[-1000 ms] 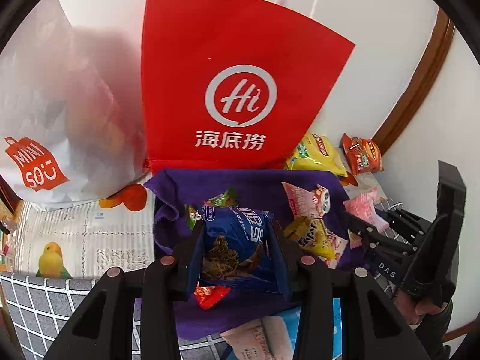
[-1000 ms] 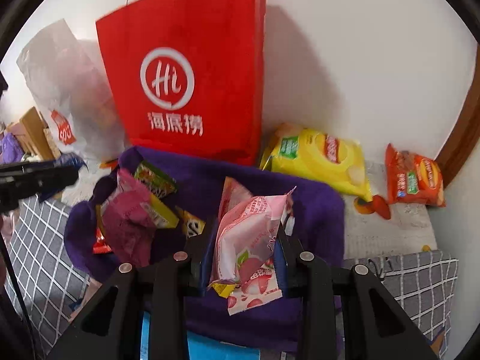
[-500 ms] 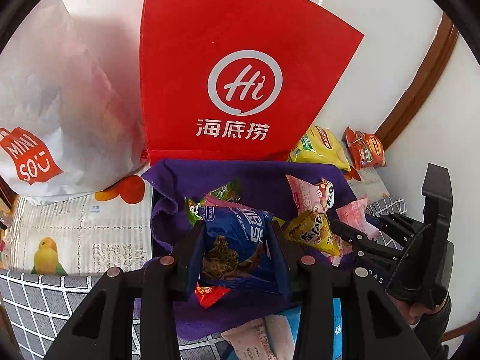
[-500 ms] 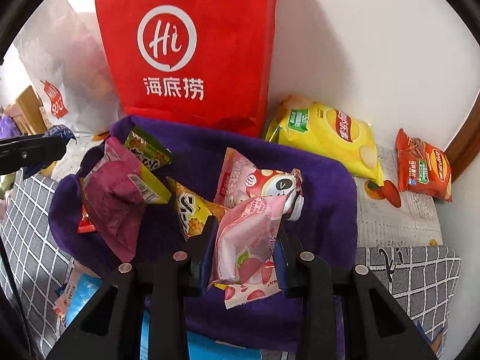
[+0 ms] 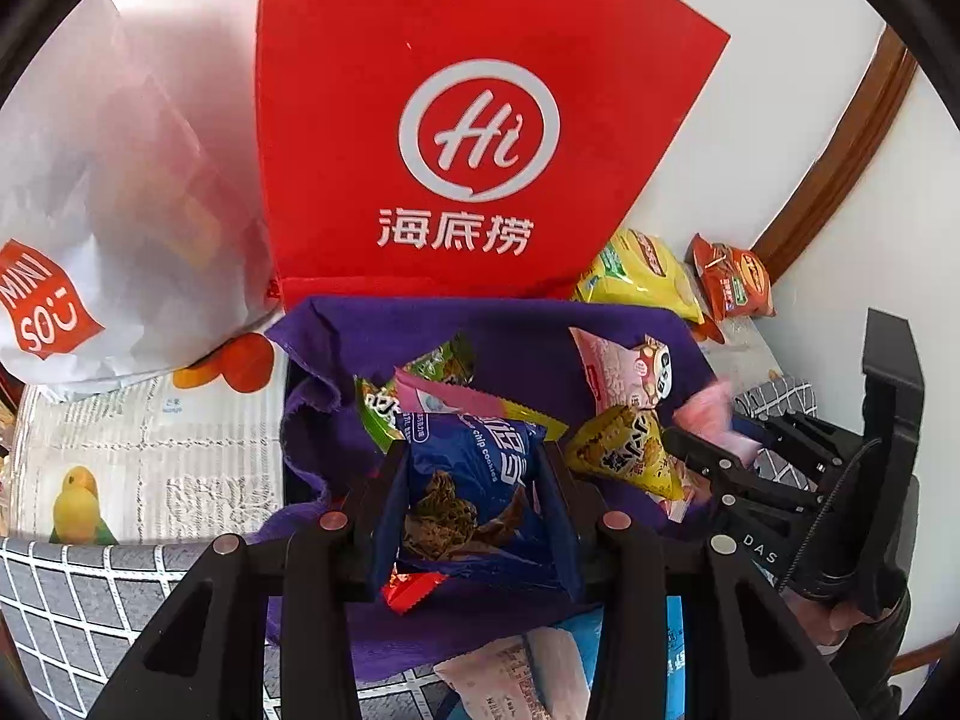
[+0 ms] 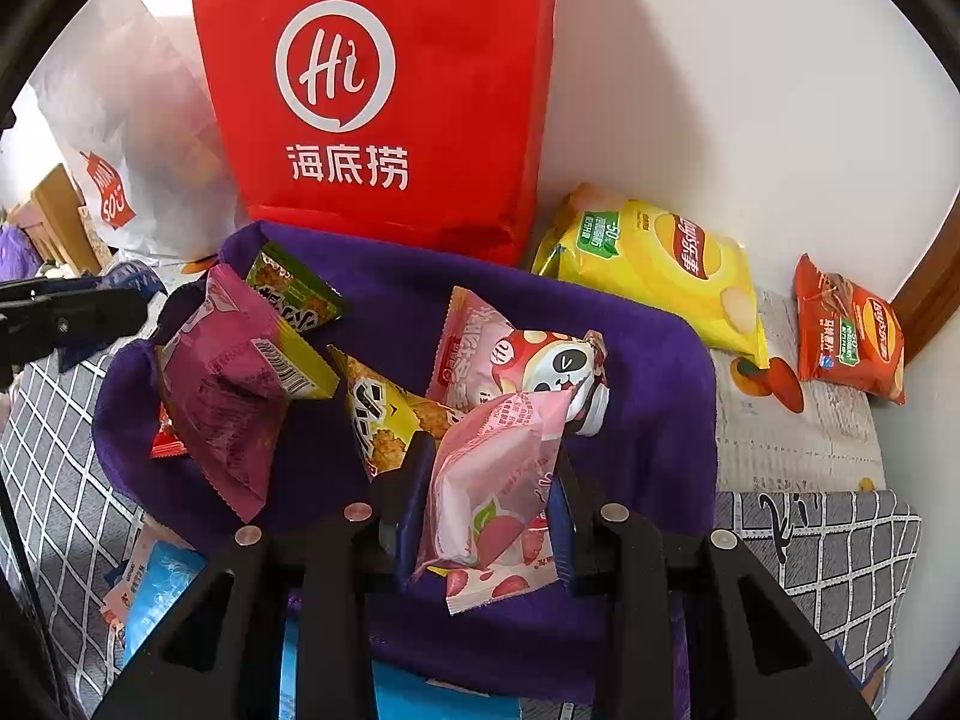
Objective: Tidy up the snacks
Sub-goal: 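Open both grippers to drop the packets onto the purple towel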
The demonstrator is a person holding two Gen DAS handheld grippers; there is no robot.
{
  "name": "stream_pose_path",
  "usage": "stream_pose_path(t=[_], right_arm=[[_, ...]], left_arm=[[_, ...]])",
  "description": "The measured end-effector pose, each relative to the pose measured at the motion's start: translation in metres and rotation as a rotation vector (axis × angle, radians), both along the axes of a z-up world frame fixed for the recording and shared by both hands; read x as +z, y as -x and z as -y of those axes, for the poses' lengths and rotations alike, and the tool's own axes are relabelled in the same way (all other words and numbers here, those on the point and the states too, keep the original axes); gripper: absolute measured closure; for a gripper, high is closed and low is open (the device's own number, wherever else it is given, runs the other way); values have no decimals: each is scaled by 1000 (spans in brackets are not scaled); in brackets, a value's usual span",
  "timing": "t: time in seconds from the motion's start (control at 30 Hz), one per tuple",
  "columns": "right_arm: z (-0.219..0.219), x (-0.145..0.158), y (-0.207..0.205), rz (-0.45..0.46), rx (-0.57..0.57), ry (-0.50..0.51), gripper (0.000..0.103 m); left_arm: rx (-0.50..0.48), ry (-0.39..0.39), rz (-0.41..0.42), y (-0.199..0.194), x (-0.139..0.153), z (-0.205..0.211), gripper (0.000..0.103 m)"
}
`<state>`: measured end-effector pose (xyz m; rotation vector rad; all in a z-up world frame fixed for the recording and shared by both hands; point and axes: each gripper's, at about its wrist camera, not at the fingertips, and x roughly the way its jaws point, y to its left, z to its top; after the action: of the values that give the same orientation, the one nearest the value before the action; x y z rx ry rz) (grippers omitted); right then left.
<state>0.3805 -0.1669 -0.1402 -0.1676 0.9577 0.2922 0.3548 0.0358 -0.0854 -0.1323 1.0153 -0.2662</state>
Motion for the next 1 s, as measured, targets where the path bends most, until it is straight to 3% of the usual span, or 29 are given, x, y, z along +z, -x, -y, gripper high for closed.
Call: stream_pose_path(t=[0.47, 1.0], right_arm=[[0, 14, 7, 26, 19, -20, 51], [-3, 29, 15, 72, 32, -20, 48]], left_arm=[[-6, -23, -17, -4, -12, 7, 63], [-7, -29, 5, -4, -13, 11, 62]])
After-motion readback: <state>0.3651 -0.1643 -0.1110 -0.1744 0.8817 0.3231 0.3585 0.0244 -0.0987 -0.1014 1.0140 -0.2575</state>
